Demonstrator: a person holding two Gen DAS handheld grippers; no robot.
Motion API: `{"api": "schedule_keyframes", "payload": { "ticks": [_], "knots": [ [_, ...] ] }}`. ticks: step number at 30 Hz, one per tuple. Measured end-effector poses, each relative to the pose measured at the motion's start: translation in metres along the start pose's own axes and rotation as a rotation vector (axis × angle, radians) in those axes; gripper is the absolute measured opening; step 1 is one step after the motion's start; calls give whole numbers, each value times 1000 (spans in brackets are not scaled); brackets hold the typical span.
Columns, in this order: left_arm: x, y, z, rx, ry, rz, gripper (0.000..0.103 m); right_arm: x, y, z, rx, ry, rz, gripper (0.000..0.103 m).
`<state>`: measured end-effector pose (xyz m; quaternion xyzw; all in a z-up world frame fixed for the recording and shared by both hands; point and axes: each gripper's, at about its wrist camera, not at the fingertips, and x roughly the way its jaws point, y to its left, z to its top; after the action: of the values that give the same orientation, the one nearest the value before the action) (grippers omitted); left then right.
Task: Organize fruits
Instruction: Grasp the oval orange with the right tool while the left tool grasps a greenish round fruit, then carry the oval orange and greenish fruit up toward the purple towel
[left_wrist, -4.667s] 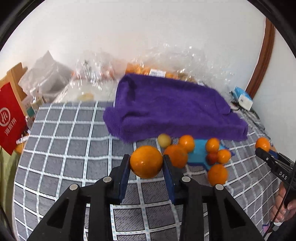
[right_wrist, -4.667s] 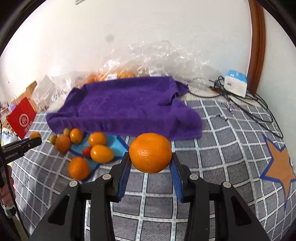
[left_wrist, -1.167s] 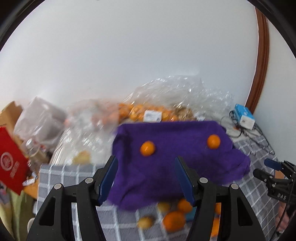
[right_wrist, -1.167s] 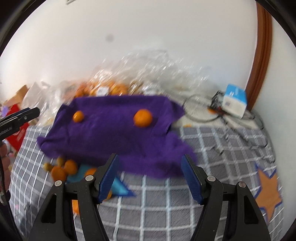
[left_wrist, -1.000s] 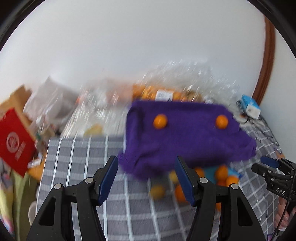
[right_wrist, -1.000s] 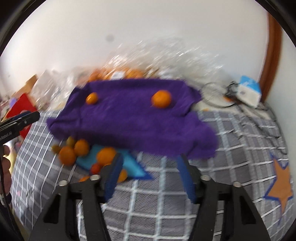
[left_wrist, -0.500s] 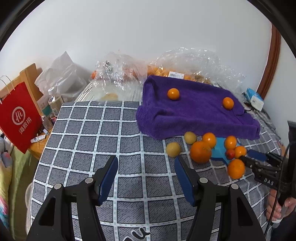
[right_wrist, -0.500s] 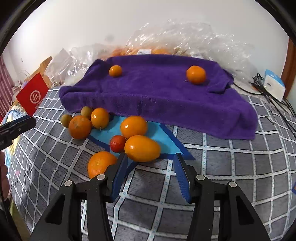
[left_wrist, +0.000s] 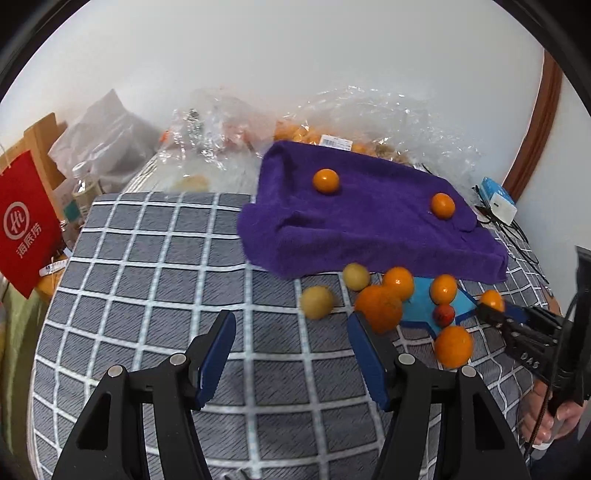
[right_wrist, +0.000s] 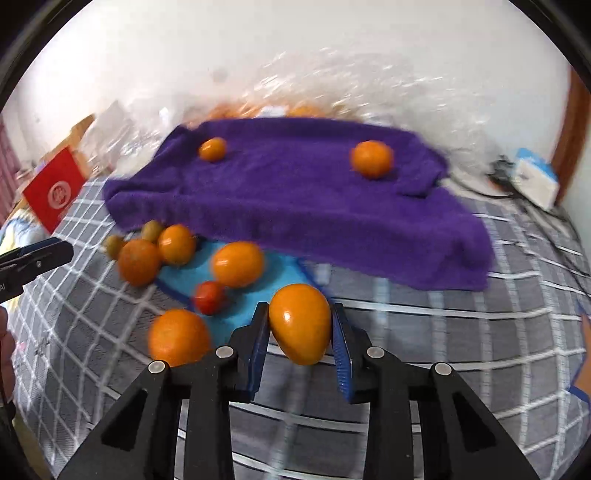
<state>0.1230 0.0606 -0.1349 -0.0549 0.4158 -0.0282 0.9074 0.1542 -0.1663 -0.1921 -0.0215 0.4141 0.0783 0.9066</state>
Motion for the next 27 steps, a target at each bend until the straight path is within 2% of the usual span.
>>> {"api": "schedule_keyframes", "payload": {
  "ticks": [3, 6, 10, 11, 16, 22, 27],
  "knots": [
    [11, -8, 2, 23, 15, -5, 59, -2, -19, -1, 44, -15, -46, 32],
    [27, -14, 6, 40, 32, 17, 47, -2, -34, 0, 103, -21, -49, 32],
    [47, -12, 9, 17, 56, -7, 27, 2, -48, -4, 166, -32, -17, 32],
    [51, -12, 9, 12, 67, -27, 25, 4, -48, -4, 168, -30, -16, 32],
    [51, -11, 1, 39, 3, -49, 25, 9, -48, -8, 159, -15, -27, 32],
    [53, 3, 0, -43, 8, -118, 25, 11, -41, -9, 135, -5, -74, 34],
    [55, 1, 1, -34, 11, -105, 25, 12, -37, -8, 115, 3, -74, 39]
  ]
}}
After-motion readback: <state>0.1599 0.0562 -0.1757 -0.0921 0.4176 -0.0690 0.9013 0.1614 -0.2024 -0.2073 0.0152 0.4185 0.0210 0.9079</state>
